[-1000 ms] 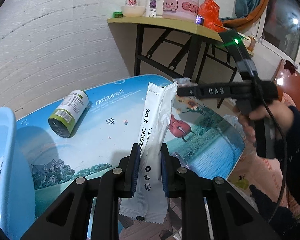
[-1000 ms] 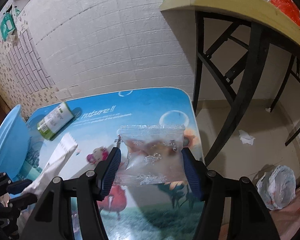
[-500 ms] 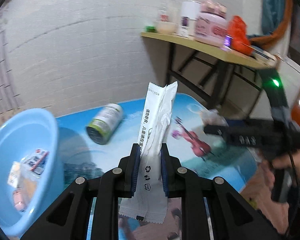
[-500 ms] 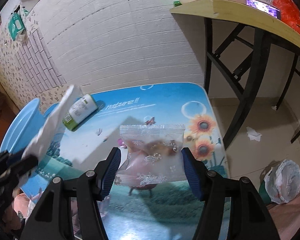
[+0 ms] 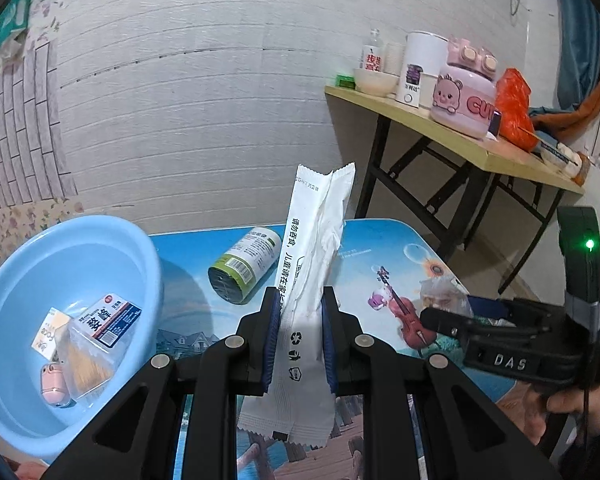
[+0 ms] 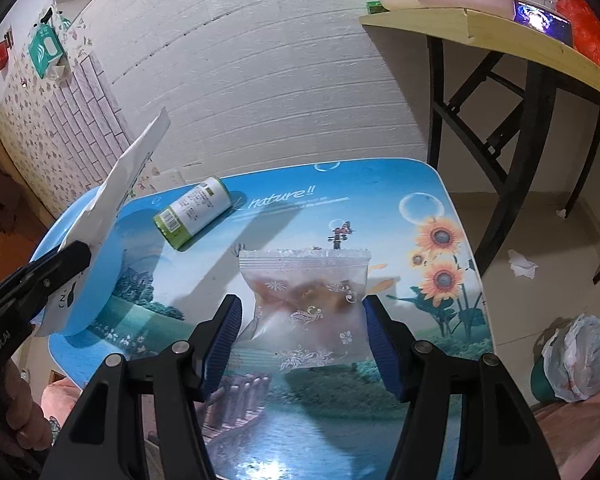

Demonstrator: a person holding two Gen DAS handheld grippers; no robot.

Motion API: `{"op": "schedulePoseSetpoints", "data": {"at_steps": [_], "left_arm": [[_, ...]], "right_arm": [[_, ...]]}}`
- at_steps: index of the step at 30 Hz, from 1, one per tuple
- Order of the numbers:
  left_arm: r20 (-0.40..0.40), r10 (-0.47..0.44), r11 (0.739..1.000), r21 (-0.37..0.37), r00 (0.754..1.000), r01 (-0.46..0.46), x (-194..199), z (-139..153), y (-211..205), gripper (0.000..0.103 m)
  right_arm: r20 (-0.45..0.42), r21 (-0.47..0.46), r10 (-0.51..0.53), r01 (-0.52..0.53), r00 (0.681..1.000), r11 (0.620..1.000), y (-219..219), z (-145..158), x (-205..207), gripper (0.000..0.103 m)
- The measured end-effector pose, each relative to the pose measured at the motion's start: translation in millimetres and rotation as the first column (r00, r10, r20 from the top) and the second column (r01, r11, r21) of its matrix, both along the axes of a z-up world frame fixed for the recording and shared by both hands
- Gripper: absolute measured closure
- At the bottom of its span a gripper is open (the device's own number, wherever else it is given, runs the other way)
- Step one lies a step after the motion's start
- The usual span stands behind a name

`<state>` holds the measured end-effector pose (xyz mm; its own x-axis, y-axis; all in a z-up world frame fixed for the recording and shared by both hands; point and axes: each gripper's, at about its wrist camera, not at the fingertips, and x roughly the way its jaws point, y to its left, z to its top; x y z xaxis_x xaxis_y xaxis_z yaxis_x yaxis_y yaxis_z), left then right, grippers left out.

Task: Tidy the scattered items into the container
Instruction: 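Carry the white packet and snack bag over the blue basin with both grippers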

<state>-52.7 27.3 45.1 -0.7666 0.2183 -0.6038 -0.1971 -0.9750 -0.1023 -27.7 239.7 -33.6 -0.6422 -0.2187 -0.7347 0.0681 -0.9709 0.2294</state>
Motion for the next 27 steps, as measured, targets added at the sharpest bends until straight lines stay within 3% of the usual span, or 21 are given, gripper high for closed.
{"op": "schedulePoseSetpoints", "data": {"at_steps": [18,27], "left_arm": [[-0.053,0.067,0.997,0.032,0.996,-0.066,8,21,-30,0.084],[-0.084,0.131,0.990,0.054,0.988,-0.127,12,31,-65,0.084]], "right_arm": [[-0.039,-0.016,0.096,-0.097,0.995,0.995,-49,24,12,0.039],[-0.080,-0.022,0.148,-0.150,0.986,0.988,-78,41,13,0.039]]}}
